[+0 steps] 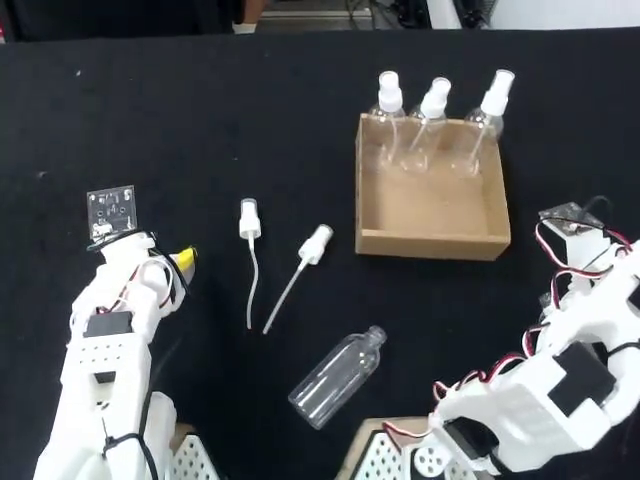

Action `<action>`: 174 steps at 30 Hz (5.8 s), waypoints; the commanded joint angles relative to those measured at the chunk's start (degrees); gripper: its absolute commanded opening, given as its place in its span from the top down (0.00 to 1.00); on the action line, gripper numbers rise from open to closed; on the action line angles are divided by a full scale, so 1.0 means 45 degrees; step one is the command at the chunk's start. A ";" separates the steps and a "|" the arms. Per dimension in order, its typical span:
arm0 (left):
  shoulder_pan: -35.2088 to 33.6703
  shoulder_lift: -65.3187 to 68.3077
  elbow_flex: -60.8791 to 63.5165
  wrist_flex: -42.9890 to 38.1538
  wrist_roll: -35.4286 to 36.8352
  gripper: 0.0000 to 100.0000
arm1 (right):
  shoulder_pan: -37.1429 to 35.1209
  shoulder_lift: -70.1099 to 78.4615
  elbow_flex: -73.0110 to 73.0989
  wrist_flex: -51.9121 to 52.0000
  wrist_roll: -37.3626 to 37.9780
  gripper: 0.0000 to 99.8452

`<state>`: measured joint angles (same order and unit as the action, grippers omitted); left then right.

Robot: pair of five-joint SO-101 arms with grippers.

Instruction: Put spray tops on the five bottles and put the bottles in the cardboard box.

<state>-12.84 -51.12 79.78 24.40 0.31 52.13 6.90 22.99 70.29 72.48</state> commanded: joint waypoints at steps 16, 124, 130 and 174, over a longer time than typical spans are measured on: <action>-0.0107 -0.0215 -0.0752 -0.0234 0.0117 0.74 | -0.0606 -0.3292 -0.0361 -0.0645 -0.3868 0.99; 0.4874 0.2969 -1.9663 0.7697 0.1915 0.97 | -1.8716 -1.8432 1.3646 -1.4515 -1.5687 0.99; 0.5089 0.2657 -1.7358 0.5372 0.1973 0.97 | -1.8716 -1.8335 1.3724 -1.4515 -1.5629 0.99; 0.6125 -0.1934 -1.1810 0.1172 0.1719 0.97 | -1.9614 -1.8452 1.5072 -1.5414 -1.5590 0.99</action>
<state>15.21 -61.32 28.00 31.16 8.31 -35.52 -75.21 90.77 3.65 2.42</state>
